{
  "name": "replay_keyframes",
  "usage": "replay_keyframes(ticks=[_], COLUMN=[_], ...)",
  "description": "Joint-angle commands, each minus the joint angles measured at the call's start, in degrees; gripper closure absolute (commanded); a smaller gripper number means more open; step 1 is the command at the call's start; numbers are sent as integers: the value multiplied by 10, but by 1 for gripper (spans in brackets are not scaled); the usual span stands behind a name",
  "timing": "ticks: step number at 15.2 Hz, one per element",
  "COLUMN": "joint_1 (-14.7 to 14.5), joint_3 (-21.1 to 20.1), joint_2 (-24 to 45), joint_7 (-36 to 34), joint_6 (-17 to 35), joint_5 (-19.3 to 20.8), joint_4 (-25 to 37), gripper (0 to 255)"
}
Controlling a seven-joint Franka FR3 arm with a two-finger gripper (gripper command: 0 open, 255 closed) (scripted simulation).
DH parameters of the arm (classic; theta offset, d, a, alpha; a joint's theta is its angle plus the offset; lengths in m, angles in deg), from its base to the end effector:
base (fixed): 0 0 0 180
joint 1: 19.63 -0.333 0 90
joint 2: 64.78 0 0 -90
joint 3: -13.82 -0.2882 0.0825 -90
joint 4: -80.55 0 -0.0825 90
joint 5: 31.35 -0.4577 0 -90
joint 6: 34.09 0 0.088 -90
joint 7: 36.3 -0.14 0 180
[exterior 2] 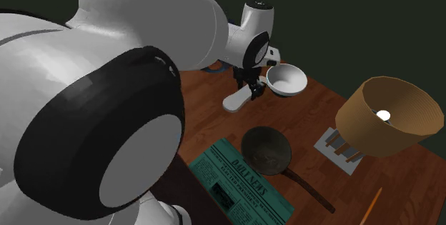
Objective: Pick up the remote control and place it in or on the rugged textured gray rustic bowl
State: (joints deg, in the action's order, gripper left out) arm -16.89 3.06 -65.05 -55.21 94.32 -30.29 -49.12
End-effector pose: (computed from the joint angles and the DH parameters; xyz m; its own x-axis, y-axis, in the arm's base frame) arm 0.5673 0.0788 0.2533 0.9840 -0.1776 -0.0116 -0.1774 -0.9839 0.0200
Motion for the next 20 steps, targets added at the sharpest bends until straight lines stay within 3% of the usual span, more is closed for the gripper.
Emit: replay_keyframes(ticks=[1, 14, 20], joint_1=[11, 91, 96], joint_3=[11, 119, 127], joint_2=[-27, -170, -147], joint_7=[26, 205, 214], joint_6=[7, 18, 64], joint_5=[-5, 9, 13], joint_4=[-33, -184, -206], gripper=[255, 255, 255])
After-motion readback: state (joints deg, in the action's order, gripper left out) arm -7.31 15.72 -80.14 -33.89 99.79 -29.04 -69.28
